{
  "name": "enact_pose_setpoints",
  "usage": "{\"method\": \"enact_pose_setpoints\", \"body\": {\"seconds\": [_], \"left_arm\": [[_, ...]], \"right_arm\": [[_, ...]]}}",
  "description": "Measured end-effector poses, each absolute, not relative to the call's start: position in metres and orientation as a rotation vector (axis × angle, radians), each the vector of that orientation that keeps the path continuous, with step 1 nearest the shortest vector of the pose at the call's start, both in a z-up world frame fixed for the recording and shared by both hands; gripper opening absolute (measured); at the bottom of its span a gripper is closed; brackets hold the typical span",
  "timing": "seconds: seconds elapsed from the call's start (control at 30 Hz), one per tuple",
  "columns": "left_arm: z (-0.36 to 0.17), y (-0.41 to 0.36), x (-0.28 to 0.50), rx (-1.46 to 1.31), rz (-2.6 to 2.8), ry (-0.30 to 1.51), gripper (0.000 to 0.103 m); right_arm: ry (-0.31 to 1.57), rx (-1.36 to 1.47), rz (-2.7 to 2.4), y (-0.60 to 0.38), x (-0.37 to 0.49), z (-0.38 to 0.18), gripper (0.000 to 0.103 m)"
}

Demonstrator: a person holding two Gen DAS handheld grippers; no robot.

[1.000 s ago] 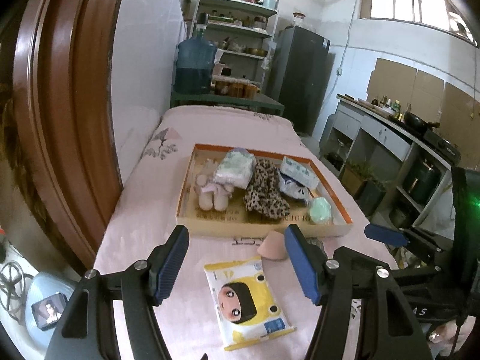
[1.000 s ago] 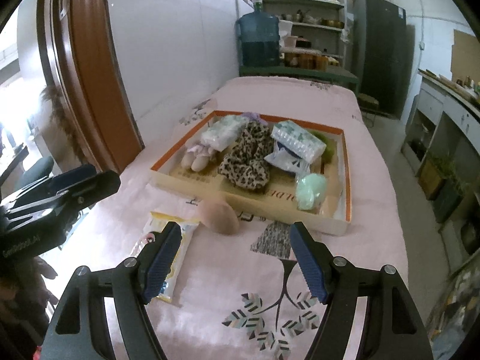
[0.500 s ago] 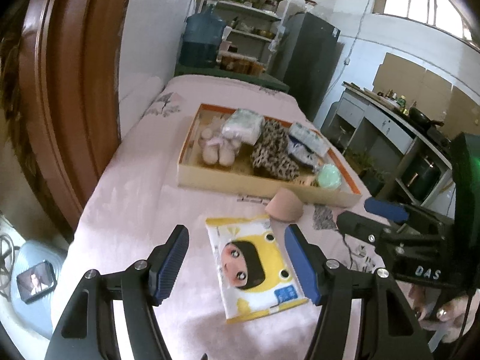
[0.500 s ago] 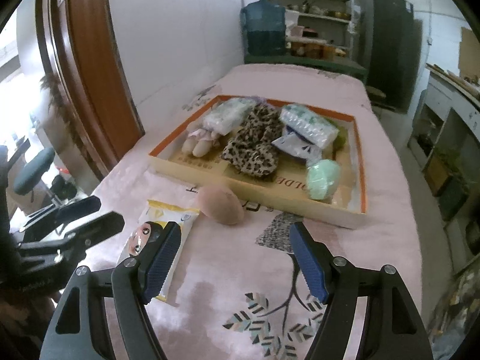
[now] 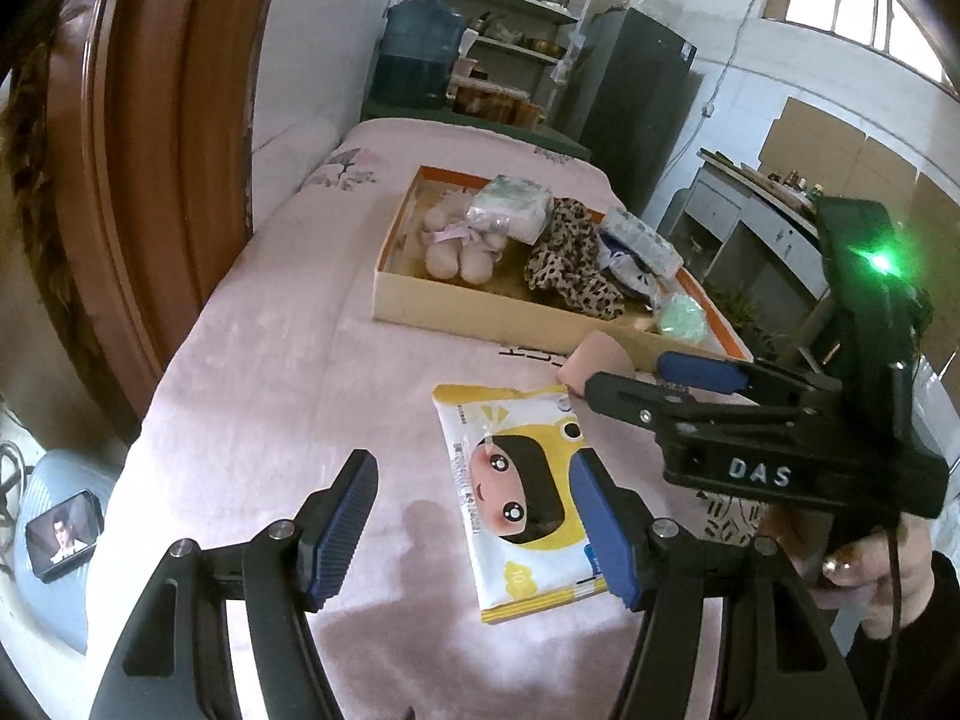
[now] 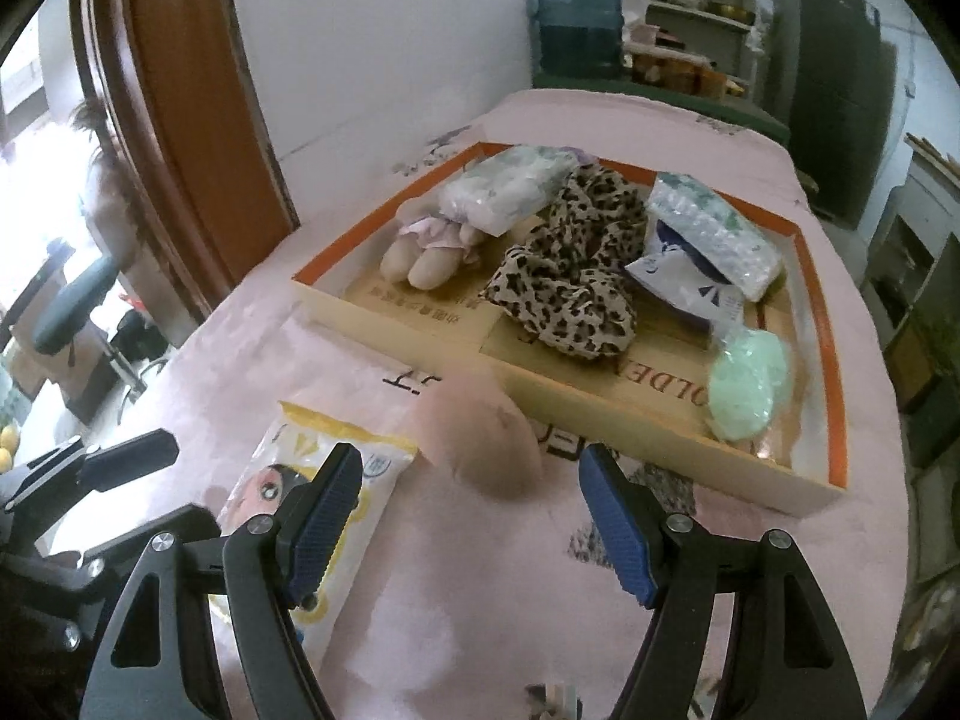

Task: Organize soft objects
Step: 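Grasp the yellow cartoon wipes pack with the left tool while the right tool grasps the beige egg sponge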

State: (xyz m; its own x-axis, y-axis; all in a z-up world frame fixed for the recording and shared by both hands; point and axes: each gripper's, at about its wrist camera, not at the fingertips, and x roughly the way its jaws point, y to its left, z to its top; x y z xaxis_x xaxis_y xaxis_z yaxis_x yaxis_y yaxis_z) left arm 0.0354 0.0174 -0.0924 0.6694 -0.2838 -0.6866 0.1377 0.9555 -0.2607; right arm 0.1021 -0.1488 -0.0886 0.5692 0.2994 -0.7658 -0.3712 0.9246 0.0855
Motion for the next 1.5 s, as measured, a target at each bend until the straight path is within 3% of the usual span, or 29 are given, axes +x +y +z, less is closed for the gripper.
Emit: {"method": "enact_pose_setpoints", "body": {"seconds": [0.43, 0.5, 0.6, 1.13, 1.37, 1.5], "left_arm": [[-0.108, 0.017, 0.045, -0.206, -0.246, 0.854, 0.066], [-0.11, 0.017, 0.047, -0.212, -0.25, 0.863, 0.066], [-0.113, 0.015, 0.049, -0.217, -0.256, 0.876, 0.066], [-0.121, -0.008, 0.055, -0.208, -0.309, 0.888, 0.066], [-0.121, -0.021, 0.054, -0.203, -0.329, 0.887, 0.038], [-0.12, -0.017, 0.055, -0.259, -0.34, 0.884, 0.033]], "right_arm": [[0.909, -0.065, 0.423, -0.145, 0.123, -0.104, 0.076], [0.911, -0.05, 0.427, -0.147, 0.124, -0.105, 0.071], [0.922, -0.029, 0.432, -0.15, 0.126, -0.107, 0.051], [0.903, -0.007, 0.443, -0.153, 0.121, -0.114, 0.048], [0.899, 0.03, 0.456, -0.16, 0.119, -0.115, 0.048], [0.898, 0.061, 0.465, -0.164, 0.119, -0.115, 0.048]]}}
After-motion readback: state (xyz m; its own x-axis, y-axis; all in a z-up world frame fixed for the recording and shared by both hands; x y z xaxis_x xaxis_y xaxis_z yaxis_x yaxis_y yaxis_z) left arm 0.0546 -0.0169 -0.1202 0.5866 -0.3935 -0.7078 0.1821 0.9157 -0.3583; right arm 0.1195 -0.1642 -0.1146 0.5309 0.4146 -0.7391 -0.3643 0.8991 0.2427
